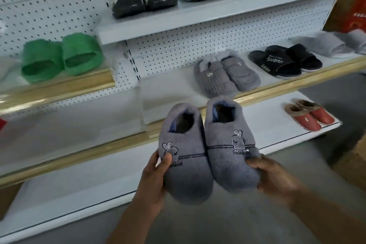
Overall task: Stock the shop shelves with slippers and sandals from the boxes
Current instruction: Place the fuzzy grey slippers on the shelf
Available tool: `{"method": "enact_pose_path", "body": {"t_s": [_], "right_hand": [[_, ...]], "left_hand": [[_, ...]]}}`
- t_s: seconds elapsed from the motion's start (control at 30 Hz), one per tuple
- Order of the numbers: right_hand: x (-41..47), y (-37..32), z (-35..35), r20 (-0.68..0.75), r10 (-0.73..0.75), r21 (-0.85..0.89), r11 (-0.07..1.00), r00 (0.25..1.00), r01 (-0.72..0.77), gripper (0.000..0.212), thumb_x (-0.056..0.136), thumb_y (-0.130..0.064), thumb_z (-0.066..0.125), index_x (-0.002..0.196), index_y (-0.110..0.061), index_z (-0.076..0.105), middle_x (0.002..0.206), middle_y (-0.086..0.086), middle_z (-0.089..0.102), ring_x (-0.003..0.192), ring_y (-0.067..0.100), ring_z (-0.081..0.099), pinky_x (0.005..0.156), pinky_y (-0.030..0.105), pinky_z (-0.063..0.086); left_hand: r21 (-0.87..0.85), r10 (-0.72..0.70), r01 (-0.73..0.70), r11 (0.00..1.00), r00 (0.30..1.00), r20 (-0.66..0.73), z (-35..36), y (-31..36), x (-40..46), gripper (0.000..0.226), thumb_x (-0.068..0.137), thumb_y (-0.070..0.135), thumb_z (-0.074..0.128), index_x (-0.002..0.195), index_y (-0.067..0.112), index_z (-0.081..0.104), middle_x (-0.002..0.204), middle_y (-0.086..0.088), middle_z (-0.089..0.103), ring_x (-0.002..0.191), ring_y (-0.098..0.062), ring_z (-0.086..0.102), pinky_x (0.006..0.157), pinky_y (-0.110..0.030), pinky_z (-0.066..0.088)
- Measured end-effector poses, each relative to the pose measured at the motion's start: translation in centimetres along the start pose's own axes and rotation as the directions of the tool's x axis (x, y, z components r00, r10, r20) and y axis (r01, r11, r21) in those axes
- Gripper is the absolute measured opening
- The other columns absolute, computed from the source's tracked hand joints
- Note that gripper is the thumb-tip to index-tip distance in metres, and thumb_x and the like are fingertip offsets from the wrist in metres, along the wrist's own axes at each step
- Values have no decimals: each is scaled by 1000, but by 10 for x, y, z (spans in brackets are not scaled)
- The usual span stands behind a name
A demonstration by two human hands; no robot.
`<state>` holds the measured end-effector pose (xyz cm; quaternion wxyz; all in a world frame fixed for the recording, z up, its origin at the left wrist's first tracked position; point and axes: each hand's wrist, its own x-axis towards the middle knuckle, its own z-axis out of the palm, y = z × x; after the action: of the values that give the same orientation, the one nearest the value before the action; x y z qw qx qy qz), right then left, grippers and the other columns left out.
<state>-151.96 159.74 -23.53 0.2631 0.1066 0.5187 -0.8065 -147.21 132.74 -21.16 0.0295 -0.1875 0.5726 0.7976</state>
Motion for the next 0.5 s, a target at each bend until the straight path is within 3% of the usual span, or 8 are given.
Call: {"method": "enact_pose_path", "body": {"t_s": [0.03, 0.1, 0.27, 0.4, 0.5], "right_hand": [[9, 1, 18, 5, -6, -1, 1000, 1000, 6, 93, 29, -22, 85, 116, -1, 62, 106, 18, 71, 86, 30, 71, 67, 31, 56], [29, 5, 47, 27, -1, 7, 1000, 1000, 0, 91, 40, -27, 84, 125, -6, 59, 118, 16, 67, 104, 34, 66, 81, 38, 52], [73, 4, 99, 52, -21, 57, 998, 998, 18, 58, 76, -22, 66, 132, -18, 55, 129, 8, 63, 120, 32, 58, 101, 49, 45], [123, -12, 136, -50, -51, 40, 998, 997, 53, 42, 89, -23, 55, 131, -18, 55, 126, 4, 65, 117, 26, 60, 91, 42, 50], [161, -27, 158, -158, -79, 22, 996, 984, 83, 33, 93, -27, 54, 125, -18, 58, 118, 2, 68, 103, 22, 65, 79, 39, 53]], "left_hand": [[0, -8, 8, 1000, 1000, -8, -15, 9, 6, 44, 81, 31, 64, 125, 26, 61, 120, -3, 70, 109, -28, 67, 94, -54, 51], [-4, -17, 17, 1000, 1000, -17, -44, 24, 21, 44, 81, 34, 64, 124, 29, 61, 120, -2, 70, 108, -28, 67, 86, -51, 54], [-40, -14, 14, 999, 1000, -10, -89, 53, 56, 42, 84, 29, 63, 126, 25, 61, 120, -4, 70, 107, -27, 68, 78, -41, 57], [-86, 10, -12, 996, 1000, -29, -116, 68, 101, 39, 89, 25, 61, 128, 22, 60, 119, -4, 70, 105, -26, 68, 71, -36, 58], [-97, 1, -6, 995, 999, -48, -123, 72, 141, 35, 94, 25, 59, 129, 20, 58, 119, -5, 70, 105, -28, 68, 73, -40, 59]]}}
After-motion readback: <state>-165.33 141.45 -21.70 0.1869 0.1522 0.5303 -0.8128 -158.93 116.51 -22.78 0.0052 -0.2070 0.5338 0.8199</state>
